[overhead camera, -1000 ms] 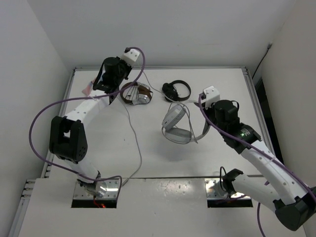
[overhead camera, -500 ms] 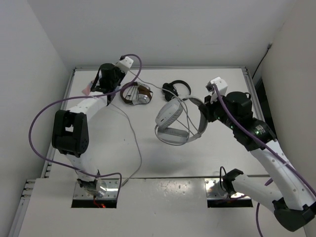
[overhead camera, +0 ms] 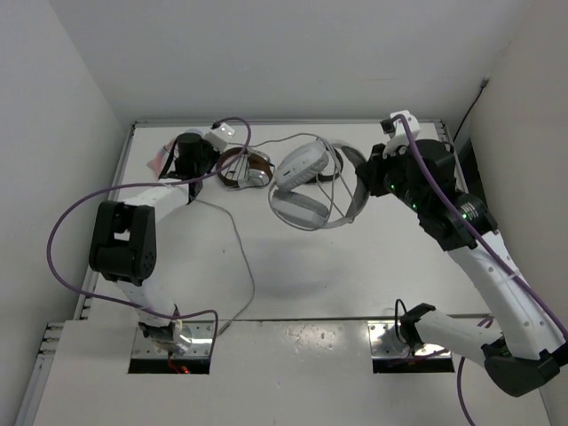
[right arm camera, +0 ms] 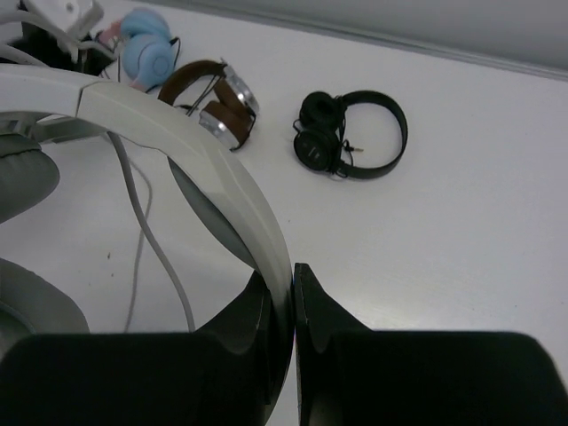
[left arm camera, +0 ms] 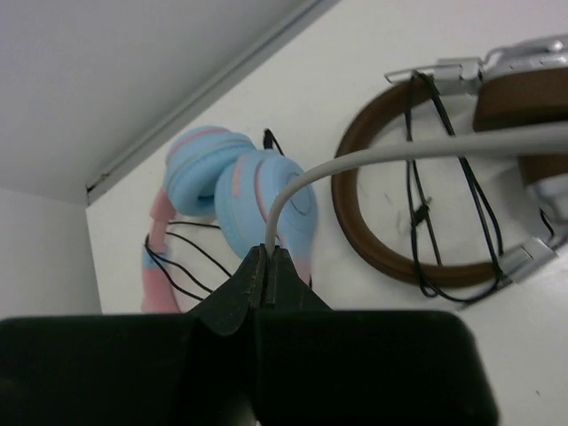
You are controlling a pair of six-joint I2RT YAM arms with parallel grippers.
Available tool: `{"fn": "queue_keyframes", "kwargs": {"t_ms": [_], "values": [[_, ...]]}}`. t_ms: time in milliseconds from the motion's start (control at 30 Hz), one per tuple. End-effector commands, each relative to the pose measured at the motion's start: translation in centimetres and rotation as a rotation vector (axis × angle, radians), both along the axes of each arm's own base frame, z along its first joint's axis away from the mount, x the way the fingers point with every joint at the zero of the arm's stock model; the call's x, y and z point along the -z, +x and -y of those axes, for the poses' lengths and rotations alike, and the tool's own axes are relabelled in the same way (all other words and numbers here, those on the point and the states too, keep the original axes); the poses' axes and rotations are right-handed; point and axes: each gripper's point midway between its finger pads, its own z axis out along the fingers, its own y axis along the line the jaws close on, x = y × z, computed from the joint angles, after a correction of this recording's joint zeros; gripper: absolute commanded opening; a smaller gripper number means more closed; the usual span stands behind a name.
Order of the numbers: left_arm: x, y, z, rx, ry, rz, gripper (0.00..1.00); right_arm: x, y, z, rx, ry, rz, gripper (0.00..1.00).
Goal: Wrap the headphones
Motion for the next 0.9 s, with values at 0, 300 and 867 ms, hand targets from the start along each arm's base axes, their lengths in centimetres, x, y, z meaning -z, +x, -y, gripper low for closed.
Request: {"fn": "queue_keyframes", "kwargs": {"t_ms": [0,300,867], "values": [[-3.4,-1.3,0.3,0.032,-0.045,0.087,0.0,-8.7,1.7,0.5,0.106,0.195,0.197,0.0],[-2.3,-8.5,4.7,0.244,-0.194,0.055,0.0,-12.3,4.7,1.5,0.263,0.304,0.27,0.0],[-5.3,-21.7,17.9,0.652,-0.465,-0.06,0.0,-10.8,12.3,4.9,0.549,0.226,0.274,0.0]]}}
